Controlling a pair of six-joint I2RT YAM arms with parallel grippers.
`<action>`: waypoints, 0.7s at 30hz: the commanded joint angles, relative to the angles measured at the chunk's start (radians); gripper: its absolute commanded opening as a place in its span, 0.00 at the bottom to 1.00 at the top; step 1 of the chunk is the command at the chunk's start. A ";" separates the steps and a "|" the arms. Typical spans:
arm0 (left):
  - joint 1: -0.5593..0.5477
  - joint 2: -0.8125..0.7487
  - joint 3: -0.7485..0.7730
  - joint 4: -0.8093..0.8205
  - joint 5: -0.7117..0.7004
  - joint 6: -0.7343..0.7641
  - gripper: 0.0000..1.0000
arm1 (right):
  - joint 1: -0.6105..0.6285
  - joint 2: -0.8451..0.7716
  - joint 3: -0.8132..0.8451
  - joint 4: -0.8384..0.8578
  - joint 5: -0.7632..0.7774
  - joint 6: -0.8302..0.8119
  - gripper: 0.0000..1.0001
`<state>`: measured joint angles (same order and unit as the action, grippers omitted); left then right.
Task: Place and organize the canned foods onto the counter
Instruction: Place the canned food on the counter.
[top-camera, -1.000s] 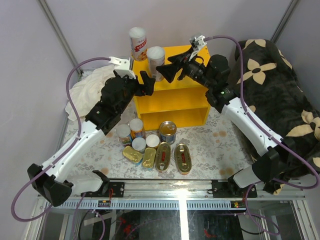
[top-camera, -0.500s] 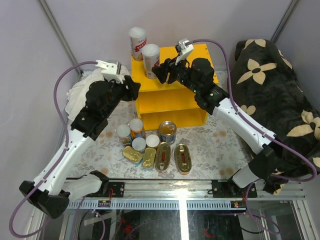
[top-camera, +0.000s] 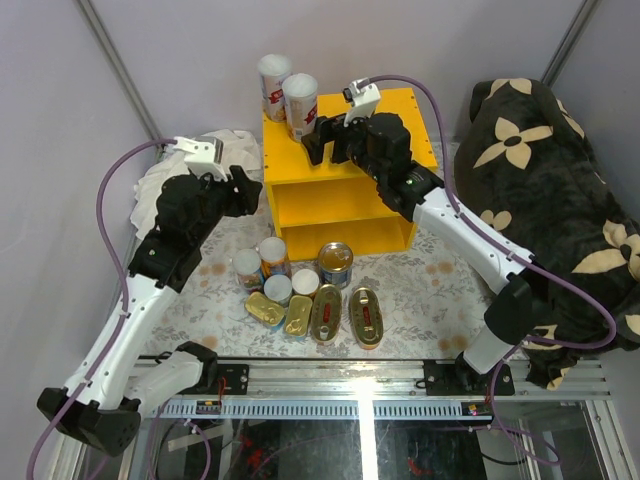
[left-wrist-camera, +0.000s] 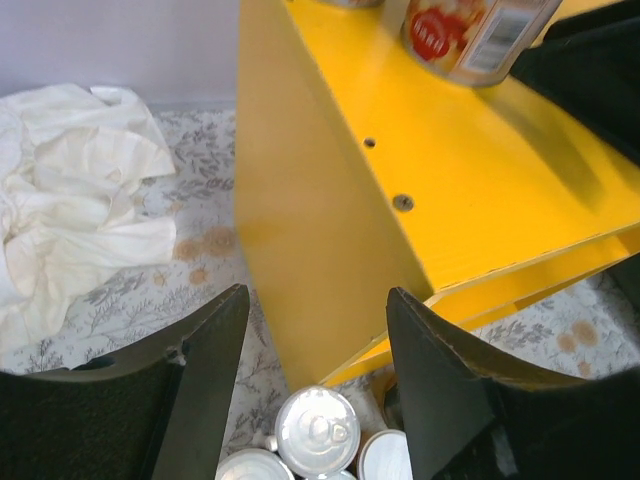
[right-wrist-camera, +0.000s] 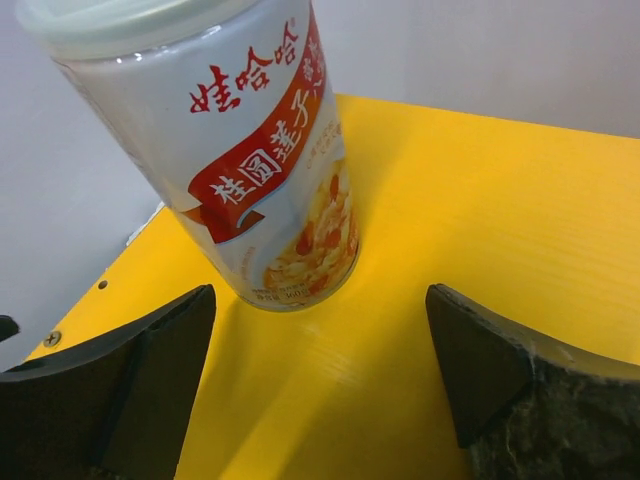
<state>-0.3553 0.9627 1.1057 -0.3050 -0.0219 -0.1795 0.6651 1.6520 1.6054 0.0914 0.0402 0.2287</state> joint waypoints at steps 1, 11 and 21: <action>0.016 -0.007 -0.033 -0.037 0.043 0.005 0.57 | 0.003 -0.004 0.041 0.050 -0.070 -0.011 0.95; 0.028 -0.019 -0.046 -0.047 0.062 0.009 0.57 | 0.014 0.089 0.173 0.027 -0.059 -0.005 0.90; 0.033 -0.022 -0.056 -0.052 0.064 0.009 0.58 | 0.014 0.113 0.188 0.031 0.041 -0.012 0.74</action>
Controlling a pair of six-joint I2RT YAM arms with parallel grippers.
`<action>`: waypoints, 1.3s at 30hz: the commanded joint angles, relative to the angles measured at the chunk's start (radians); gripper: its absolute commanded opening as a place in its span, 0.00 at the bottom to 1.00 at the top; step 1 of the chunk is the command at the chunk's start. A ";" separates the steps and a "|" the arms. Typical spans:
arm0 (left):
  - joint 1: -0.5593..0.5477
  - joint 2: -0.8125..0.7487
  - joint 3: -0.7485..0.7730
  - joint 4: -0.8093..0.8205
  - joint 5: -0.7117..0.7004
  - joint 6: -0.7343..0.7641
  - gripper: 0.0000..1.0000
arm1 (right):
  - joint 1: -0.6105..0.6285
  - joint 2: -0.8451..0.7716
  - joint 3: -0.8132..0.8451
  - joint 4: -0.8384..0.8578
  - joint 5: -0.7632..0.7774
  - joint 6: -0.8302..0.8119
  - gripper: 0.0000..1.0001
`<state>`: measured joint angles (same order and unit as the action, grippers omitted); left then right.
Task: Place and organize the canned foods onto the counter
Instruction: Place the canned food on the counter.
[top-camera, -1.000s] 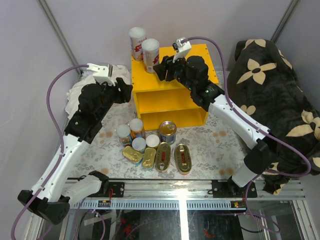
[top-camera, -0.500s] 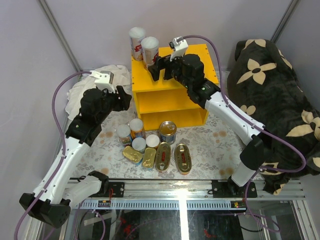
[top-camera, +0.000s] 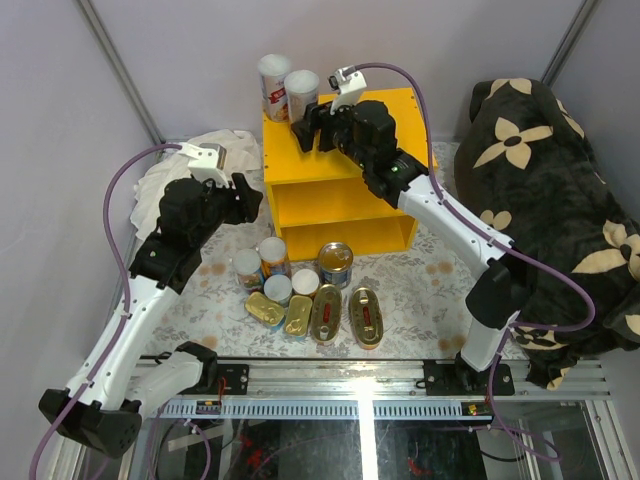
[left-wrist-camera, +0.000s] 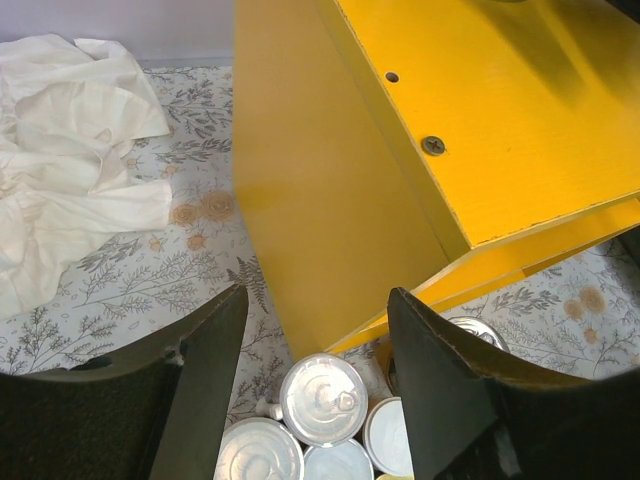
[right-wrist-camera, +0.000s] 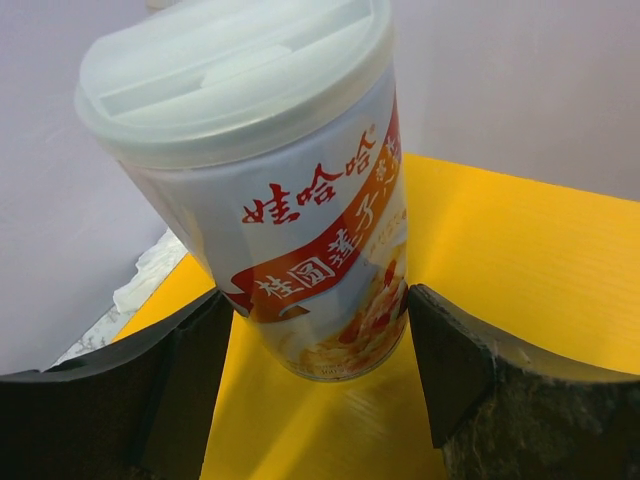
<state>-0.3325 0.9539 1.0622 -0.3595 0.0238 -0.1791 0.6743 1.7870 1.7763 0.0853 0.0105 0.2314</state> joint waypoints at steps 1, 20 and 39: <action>0.010 -0.012 -0.011 0.002 0.018 0.008 0.58 | 0.005 -0.029 0.004 0.047 0.084 -0.020 0.73; 0.015 0.002 -0.016 -0.021 0.023 0.009 0.59 | -0.018 0.067 0.123 0.000 0.149 -0.068 0.66; 0.024 0.019 -0.013 -0.018 0.038 0.018 0.59 | -0.045 0.157 0.231 -0.045 0.108 -0.060 0.66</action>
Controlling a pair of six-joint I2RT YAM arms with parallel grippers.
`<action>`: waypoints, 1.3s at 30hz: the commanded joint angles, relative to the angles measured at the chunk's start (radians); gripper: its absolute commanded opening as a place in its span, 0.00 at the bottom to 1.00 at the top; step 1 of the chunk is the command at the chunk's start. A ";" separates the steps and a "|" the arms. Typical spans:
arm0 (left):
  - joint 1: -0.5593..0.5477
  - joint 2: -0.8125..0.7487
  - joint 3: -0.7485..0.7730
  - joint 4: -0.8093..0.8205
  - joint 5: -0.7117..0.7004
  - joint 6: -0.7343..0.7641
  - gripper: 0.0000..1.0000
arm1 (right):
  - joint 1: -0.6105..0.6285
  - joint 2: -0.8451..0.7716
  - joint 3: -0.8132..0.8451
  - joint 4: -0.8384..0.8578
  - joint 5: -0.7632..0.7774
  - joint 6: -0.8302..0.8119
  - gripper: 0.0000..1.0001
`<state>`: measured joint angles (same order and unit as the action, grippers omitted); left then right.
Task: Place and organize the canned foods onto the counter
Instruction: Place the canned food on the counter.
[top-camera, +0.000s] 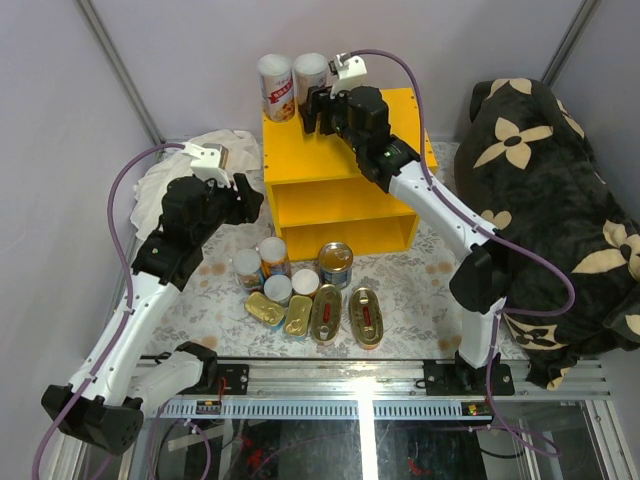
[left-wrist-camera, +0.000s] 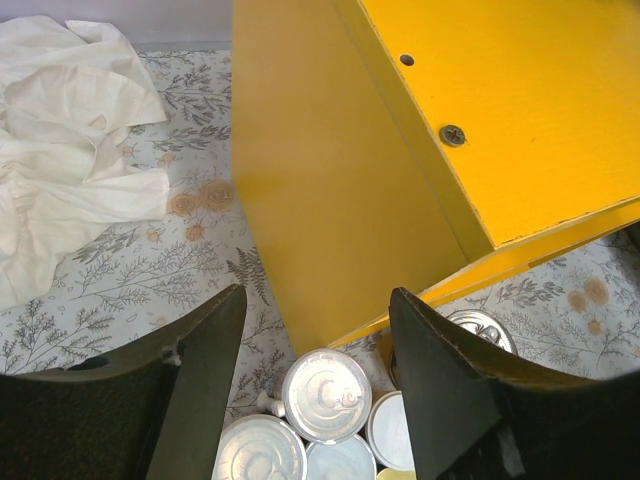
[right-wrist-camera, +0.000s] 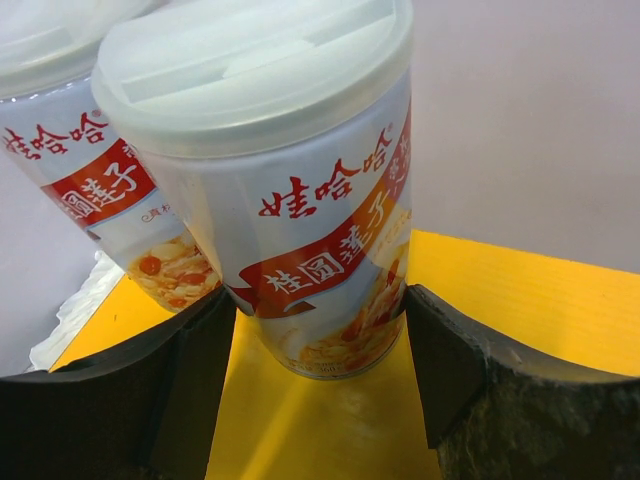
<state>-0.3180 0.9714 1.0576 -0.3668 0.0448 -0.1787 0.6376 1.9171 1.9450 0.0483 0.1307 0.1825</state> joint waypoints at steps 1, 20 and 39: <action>0.010 0.002 -0.010 -0.009 0.019 0.018 0.59 | -0.010 0.033 0.071 -0.014 -0.016 -0.009 0.66; 0.009 -0.026 -0.042 0.000 0.282 0.110 0.86 | -0.009 -0.228 -0.225 0.002 0.021 0.043 1.00; 0.007 -0.149 0.060 -0.067 0.813 0.127 1.00 | -0.009 -0.767 -0.803 -0.069 0.139 0.105 1.00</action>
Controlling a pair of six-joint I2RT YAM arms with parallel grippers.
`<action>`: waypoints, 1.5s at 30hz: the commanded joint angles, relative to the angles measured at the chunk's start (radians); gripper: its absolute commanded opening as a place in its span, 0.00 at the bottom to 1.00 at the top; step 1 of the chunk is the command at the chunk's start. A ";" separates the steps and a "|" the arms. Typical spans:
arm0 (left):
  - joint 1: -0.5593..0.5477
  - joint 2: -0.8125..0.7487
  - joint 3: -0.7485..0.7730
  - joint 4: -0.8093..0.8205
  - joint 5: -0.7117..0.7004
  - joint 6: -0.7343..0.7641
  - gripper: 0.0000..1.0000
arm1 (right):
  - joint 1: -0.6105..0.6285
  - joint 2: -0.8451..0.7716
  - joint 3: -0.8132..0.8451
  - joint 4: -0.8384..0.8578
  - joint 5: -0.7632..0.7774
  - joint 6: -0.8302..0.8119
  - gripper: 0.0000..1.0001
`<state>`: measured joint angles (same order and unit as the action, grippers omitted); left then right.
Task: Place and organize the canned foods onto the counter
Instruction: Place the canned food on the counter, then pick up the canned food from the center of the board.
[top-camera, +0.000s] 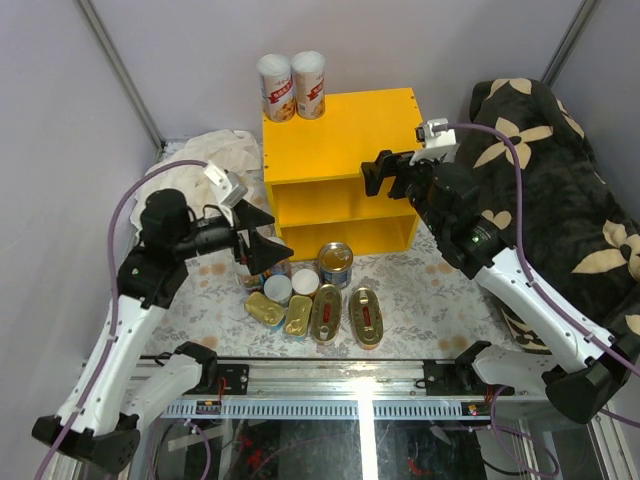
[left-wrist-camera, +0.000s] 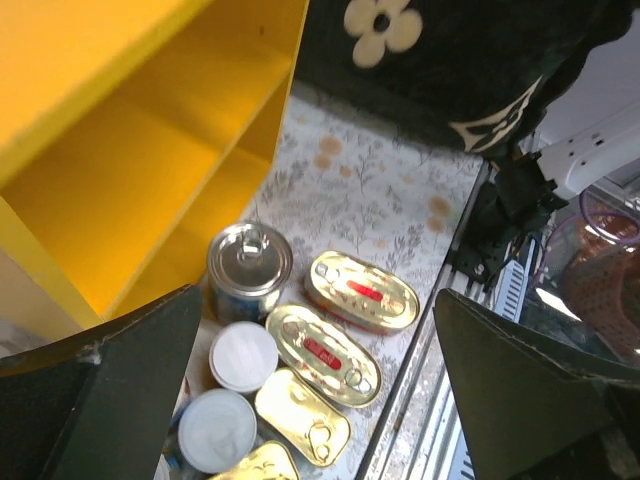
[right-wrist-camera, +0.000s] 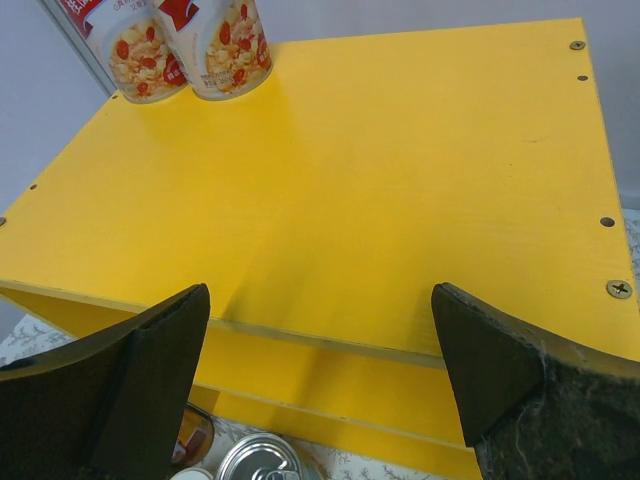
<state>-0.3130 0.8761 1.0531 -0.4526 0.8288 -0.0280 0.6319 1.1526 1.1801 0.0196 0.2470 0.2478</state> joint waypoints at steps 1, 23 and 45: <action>0.003 -0.052 0.064 0.006 0.040 -0.022 1.00 | -0.003 -0.007 -0.054 -0.031 0.009 0.052 1.00; 0.003 -0.146 -0.198 0.375 0.371 -0.223 1.00 | 0.180 0.092 -0.367 -0.008 -0.036 0.146 1.00; 0.003 -0.010 -0.183 0.236 -0.119 -0.141 1.00 | 0.310 0.107 -0.573 0.204 -0.099 0.065 1.00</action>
<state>-0.3130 0.8692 0.8780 -0.2523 0.7277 -0.1787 0.9188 1.2938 0.6506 0.2214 0.1699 0.3538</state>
